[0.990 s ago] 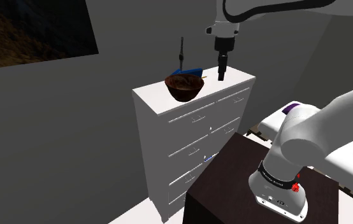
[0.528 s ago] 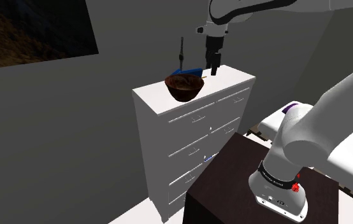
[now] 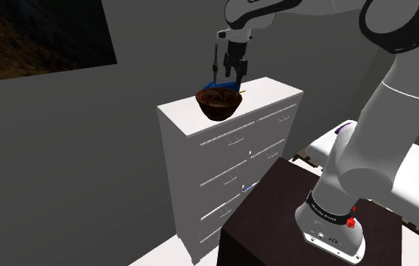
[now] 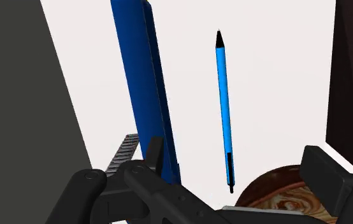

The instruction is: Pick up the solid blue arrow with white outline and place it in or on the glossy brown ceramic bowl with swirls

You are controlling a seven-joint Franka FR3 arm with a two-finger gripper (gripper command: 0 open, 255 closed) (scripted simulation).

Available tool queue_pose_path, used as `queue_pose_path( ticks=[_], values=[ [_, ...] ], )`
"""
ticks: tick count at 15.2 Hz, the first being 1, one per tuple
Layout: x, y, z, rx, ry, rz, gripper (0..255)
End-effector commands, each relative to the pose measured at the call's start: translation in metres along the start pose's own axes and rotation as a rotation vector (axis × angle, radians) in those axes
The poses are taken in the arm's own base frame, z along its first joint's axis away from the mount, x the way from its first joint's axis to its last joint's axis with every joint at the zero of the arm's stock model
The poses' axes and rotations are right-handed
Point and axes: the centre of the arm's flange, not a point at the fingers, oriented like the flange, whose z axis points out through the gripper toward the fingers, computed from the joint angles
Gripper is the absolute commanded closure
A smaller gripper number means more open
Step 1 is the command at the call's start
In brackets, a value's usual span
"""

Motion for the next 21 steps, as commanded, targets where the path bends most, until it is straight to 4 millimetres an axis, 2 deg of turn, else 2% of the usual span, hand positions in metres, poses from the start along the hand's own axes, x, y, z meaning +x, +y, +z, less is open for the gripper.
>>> queue_pose_path(
  ticks=[1,3,4,11,19,20,21],
  values=[
    [0.006,0.024,0.001,-0.009,0.013,-0.095,0],
    [0.016,0.046,0.003,-0.016,0.025,-0.182,0],
    [0.019,0.05,0.003,-0.017,0.028,-0.199,0],
    [0.02,0.051,0.043,-0.017,0.028,-0.199,0],
    [0.02,0.051,0.043,-0.017,0.028,-0.199,0],
    [0.02,0.051,0.043,-0.017,0.028,-0.199,255],
    [0.02,0.051,0.043,-0.017,0.028,-0.199,255]
  ],
)
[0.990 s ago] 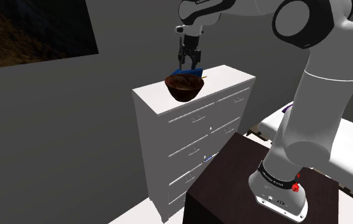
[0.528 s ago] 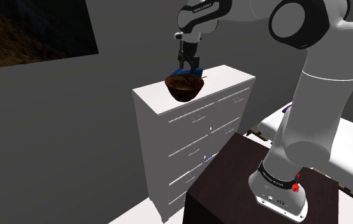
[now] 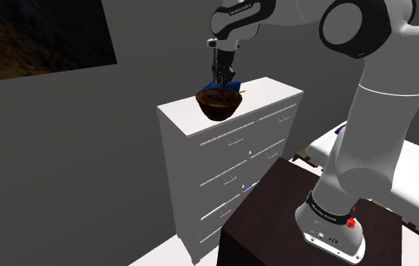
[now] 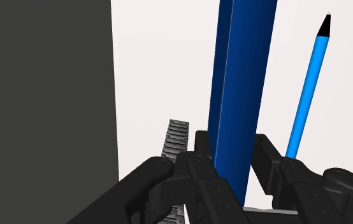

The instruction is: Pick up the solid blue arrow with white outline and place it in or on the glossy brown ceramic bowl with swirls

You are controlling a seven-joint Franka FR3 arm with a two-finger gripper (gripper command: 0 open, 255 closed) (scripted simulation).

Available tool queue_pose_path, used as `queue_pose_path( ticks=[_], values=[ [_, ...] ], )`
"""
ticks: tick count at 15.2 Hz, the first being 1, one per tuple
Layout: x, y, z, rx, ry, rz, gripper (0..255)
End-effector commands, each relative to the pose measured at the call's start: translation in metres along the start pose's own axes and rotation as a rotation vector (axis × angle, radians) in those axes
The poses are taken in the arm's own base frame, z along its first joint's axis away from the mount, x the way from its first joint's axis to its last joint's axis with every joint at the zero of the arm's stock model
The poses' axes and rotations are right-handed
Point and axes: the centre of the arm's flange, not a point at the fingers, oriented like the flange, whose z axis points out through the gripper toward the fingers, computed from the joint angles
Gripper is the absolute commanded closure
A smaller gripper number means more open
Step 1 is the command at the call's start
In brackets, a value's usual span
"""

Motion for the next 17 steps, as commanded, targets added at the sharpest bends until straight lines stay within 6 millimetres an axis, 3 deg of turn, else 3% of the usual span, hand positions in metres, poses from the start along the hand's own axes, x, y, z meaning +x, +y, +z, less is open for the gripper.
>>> queue_pose_path(
  ticks=[1,8,17],
  values=[
    [0.0,0.0,0.002,0.004,0.0,0.0,255],
    [0.0,0.0,0.002,0.004,0.0,0.0,255],
    [0.003,0.002,-0.045,0.004,0.0,0.0,255]
  ],
)
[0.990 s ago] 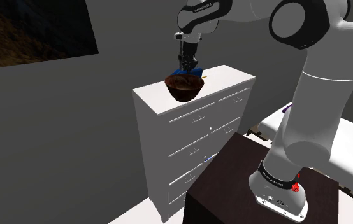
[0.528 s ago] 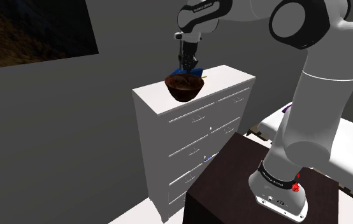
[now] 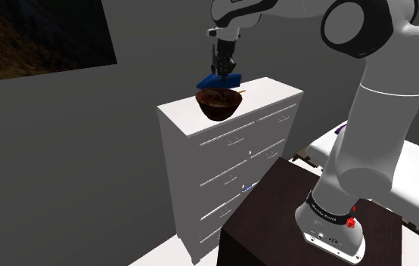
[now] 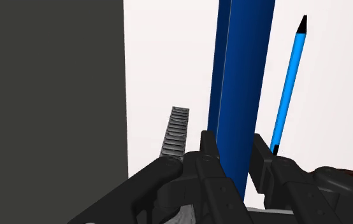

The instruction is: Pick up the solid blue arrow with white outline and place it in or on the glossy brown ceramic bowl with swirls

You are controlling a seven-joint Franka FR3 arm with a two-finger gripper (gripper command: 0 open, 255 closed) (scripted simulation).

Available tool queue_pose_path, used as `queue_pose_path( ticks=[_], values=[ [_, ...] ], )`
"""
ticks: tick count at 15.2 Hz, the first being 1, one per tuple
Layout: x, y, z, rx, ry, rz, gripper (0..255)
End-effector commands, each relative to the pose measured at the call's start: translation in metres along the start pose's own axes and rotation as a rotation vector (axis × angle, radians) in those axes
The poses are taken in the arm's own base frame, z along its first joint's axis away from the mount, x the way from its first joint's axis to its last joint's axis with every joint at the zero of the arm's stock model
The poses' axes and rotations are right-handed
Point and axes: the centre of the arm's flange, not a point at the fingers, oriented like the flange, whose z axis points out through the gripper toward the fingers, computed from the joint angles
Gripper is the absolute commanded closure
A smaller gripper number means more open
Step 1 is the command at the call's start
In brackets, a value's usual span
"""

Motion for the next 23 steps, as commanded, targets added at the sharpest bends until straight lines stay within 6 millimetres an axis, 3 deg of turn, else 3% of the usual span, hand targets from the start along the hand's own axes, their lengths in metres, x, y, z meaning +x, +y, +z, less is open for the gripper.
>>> queue_pose_path(
  ticks=[1,23],
  values=[
    [0.001,0.0,-0.012,0.0,0.0,0.0,255],
    [0.008,0.004,-0.127,0.0,0.0,0.0,255]
  ],
)
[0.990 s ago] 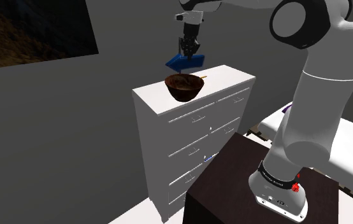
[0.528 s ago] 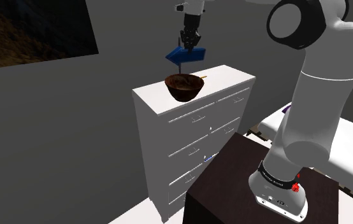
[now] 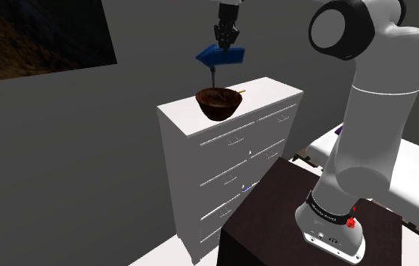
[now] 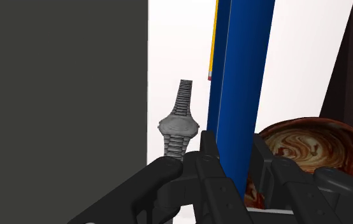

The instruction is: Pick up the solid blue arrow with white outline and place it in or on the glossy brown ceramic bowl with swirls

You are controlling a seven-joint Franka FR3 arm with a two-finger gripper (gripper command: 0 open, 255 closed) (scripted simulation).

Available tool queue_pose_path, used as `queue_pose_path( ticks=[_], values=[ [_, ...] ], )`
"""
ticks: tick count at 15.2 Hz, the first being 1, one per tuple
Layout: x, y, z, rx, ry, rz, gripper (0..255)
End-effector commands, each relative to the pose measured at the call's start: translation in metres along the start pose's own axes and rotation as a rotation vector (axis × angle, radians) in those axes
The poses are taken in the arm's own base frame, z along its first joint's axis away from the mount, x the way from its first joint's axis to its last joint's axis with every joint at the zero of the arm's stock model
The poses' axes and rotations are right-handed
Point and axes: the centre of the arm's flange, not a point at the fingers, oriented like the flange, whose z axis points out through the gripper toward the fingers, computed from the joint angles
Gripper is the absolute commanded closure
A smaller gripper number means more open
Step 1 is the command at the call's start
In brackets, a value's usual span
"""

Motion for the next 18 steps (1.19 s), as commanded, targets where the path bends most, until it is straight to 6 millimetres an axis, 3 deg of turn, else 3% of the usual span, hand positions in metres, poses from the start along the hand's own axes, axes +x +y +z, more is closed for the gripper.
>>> queue_pose_path(
  ticks=[1,2,15,18],
  values=[
    [0.0,0.0,-0.012,0.0,0.0,0.0,255],
    [0.0,0.0,-0.012,0.0,0.0,0.0,255],
    [0.113,-0.123,-0.04,0.0,0.0,0.0,255],
    [0.112,-0.124,-0.024,0.0,0.0,0.0,255]
  ],
)
